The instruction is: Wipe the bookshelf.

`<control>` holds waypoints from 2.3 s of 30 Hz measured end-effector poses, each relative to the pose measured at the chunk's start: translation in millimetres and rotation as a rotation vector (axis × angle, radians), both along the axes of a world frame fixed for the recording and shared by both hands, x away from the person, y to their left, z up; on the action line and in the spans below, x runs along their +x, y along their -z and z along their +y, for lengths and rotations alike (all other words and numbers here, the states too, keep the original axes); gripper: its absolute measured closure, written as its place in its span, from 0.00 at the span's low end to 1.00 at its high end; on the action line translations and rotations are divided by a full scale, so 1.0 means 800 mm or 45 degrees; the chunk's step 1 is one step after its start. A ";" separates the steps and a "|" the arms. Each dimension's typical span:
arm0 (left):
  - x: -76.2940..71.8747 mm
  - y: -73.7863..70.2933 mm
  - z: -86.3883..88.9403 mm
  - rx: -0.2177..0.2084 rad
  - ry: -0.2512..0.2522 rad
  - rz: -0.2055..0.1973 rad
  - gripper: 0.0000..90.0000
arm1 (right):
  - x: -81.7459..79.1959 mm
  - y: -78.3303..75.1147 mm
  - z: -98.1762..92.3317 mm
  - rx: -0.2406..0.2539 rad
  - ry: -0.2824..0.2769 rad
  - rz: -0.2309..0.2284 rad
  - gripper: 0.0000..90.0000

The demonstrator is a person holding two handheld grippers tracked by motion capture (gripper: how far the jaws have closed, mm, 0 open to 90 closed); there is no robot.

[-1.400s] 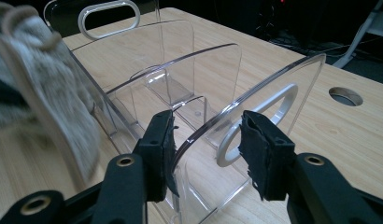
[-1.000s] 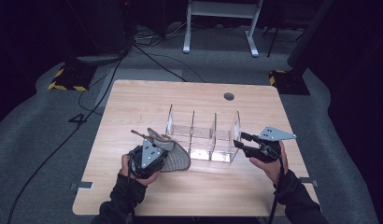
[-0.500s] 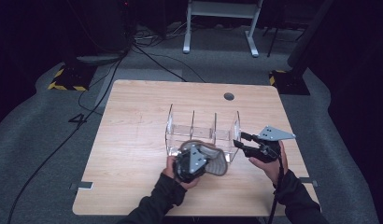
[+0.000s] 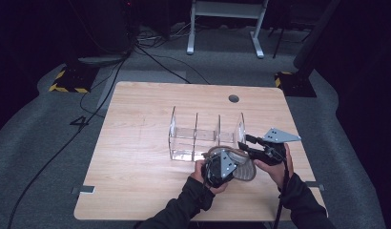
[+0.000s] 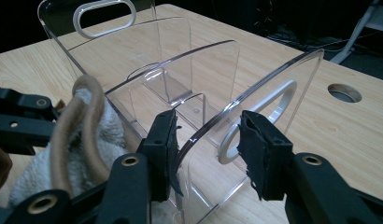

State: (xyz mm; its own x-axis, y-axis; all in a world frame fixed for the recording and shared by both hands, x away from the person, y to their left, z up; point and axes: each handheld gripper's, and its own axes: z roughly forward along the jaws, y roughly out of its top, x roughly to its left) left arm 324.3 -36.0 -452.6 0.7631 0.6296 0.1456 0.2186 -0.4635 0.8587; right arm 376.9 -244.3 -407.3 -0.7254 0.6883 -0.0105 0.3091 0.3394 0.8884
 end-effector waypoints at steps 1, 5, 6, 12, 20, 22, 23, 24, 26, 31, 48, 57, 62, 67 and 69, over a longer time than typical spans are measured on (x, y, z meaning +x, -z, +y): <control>-0.001 -0.001 0.004 0.016 -0.001 -0.006 0.68 | 0.000 0.000 0.000 -0.002 -0.001 -0.002 0.64; 0.000 -0.005 0.025 0.041 -0.013 -0.011 0.68 | 0.000 0.000 0.000 -0.001 -0.002 -0.001 0.64; -0.001 -0.007 0.034 0.060 -0.024 -0.017 0.68 | 0.000 0.000 0.000 -0.001 -0.003 -0.002 0.64; -0.011 -0.017 0.098 0.115 -0.098 -0.055 0.67 | 0.000 0.000 -0.001 0.003 -0.003 -0.001 0.64; -0.016 -0.028 0.179 0.104 -0.252 -0.046 0.66 | 0.000 0.000 -0.001 0.006 -0.002 0.005 0.64; -0.017 -0.027 0.201 0.091 -0.305 -0.042 0.66 | 0.000 0.000 0.000 0.004 0.001 0.009 0.64; -0.017 -0.026 0.212 0.067 -0.317 -0.024 0.66 | -0.001 0.000 0.000 0.004 0.000 0.008 0.64; -0.016 -0.026 0.219 0.063 -0.325 -0.013 0.65 | -0.002 0.000 0.000 0.003 -0.002 0.009 0.64; -0.017 -0.024 0.227 0.077 -0.352 -0.036 0.65 | -0.001 0.000 0.000 0.005 -0.004 0.010 0.64; -0.012 -0.019 0.228 0.054 -0.344 -0.017 0.66 | -0.001 0.000 0.000 0.008 -0.004 0.013 0.64; -0.003 -0.015 0.101 0.031 -0.135 -0.042 0.66 | -0.004 -0.001 0.004 0.000 0.020 0.007 0.63; -0.004 -0.003 0.026 0.036 -0.010 -0.046 0.67 | -0.004 -0.001 0.004 -0.004 0.025 0.008 0.63; -0.001 -0.007 -0.001 0.082 0.040 -0.061 0.67 | -0.004 -0.001 0.005 -0.010 0.026 0.007 0.64; 0.000 -0.007 0.004 0.062 0.044 -0.062 0.69 | -0.003 -0.001 0.005 -0.011 0.023 0.004 0.64; -0.002 -0.012 0.019 0.096 0.038 -0.091 0.70 | -0.004 -0.001 0.005 -0.015 0.023 -0.001 0.64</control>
